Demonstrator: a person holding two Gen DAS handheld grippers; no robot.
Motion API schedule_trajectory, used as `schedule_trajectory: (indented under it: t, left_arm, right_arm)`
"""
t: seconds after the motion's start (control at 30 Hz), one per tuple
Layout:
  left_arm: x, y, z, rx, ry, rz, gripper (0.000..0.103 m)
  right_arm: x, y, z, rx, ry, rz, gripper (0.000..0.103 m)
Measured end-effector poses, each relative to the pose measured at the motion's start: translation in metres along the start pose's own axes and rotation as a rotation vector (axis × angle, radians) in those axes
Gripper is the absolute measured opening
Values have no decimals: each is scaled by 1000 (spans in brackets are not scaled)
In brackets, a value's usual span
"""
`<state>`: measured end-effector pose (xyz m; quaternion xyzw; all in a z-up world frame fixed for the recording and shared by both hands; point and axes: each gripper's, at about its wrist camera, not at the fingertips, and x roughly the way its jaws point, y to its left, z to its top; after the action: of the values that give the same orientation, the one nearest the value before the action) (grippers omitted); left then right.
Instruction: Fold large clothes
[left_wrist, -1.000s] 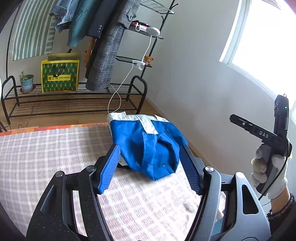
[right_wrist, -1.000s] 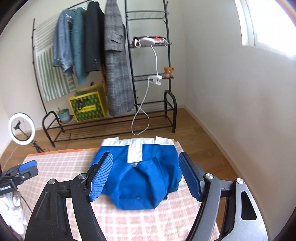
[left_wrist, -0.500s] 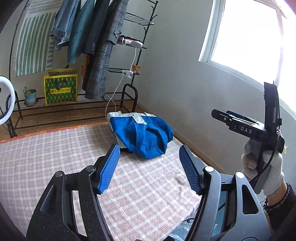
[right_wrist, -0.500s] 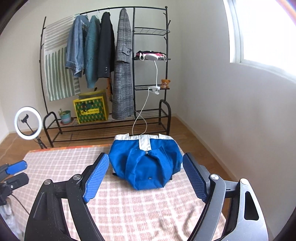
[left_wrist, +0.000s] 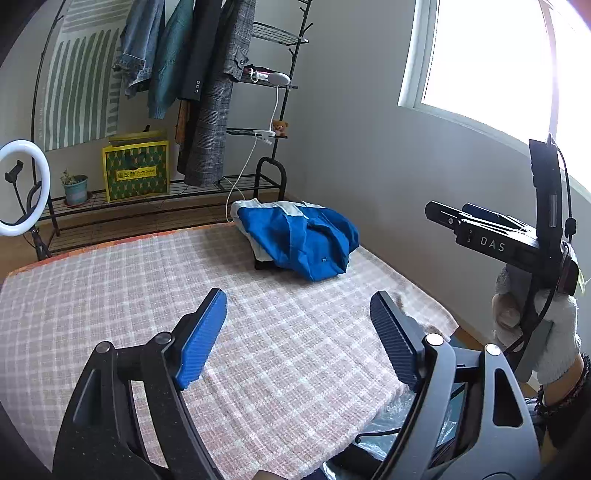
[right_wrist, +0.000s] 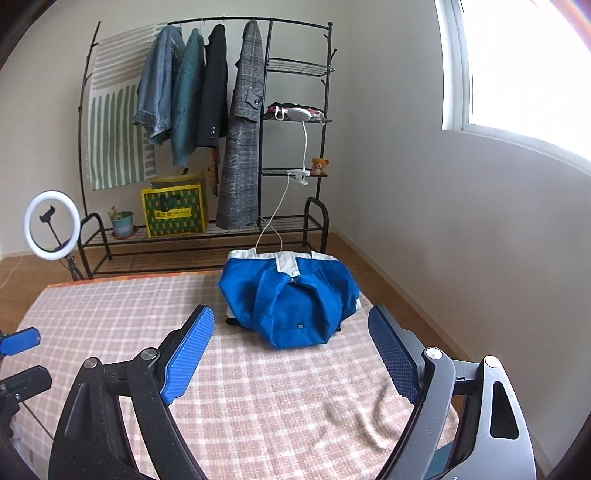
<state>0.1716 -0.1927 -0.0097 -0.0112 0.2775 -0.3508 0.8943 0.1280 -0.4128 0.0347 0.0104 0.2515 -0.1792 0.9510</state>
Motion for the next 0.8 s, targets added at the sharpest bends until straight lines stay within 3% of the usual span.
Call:
schedule_trajectory:
  t: [0.2,0.3,0.37,0.5,0.63,0.8]
  left_arm:
    - [4,5,-9,23,31,63,85]
    - [4,8,-12,35,19,96,92]
    - [4,9,-14,37,11,132,103]
    - [6,11,-17,65,-6,208,103]
    - [11,16,-20,53,14,205,103]
    - [17,21,-22,37,34,194,103]
  right_arm:
    - [1,12,-20,10,-3,2,86]
    - [6,14,-24,23,8,16,86]
    - [8,13,-27,39,5,17,86]
    - [13,13,-35,58,-3,14,87]
    - [19,14,-39,61,-4,4,101]
    - [22,15,-40,65,-18,-18,101]
